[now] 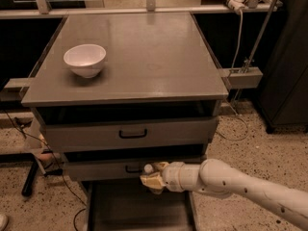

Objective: Pick blue plastic bottle from bottom drawer and place on counter

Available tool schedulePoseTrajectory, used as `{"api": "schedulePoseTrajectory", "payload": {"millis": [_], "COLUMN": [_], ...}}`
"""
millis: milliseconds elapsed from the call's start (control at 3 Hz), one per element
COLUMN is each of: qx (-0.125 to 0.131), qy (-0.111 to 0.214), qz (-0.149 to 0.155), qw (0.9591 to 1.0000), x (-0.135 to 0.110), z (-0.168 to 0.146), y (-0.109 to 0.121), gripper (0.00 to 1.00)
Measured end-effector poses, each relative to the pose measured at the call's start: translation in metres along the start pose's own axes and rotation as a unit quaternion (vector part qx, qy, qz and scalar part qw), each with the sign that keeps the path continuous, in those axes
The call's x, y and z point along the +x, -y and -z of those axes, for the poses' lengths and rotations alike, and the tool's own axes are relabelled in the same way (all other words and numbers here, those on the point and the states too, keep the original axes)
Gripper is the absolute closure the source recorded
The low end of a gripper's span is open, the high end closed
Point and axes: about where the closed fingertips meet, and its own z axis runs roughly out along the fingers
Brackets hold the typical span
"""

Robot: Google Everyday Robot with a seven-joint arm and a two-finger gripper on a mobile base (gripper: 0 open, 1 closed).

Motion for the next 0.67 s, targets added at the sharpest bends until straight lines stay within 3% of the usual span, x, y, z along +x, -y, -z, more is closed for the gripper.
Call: {"api": "schedulePoseTrajectory", "payload": {"millis": [333, 667], "qx": [0.000, -0.005], "qy": [0.000, 0.004], "qz": [0.000, -0.022], "qw": [1.0000, 0.9997], "x": [0.000, -0.025], "z": [0.000, 0.020], "y": [0.000, -0.004], "gripper": [1.00, 1.00]}}
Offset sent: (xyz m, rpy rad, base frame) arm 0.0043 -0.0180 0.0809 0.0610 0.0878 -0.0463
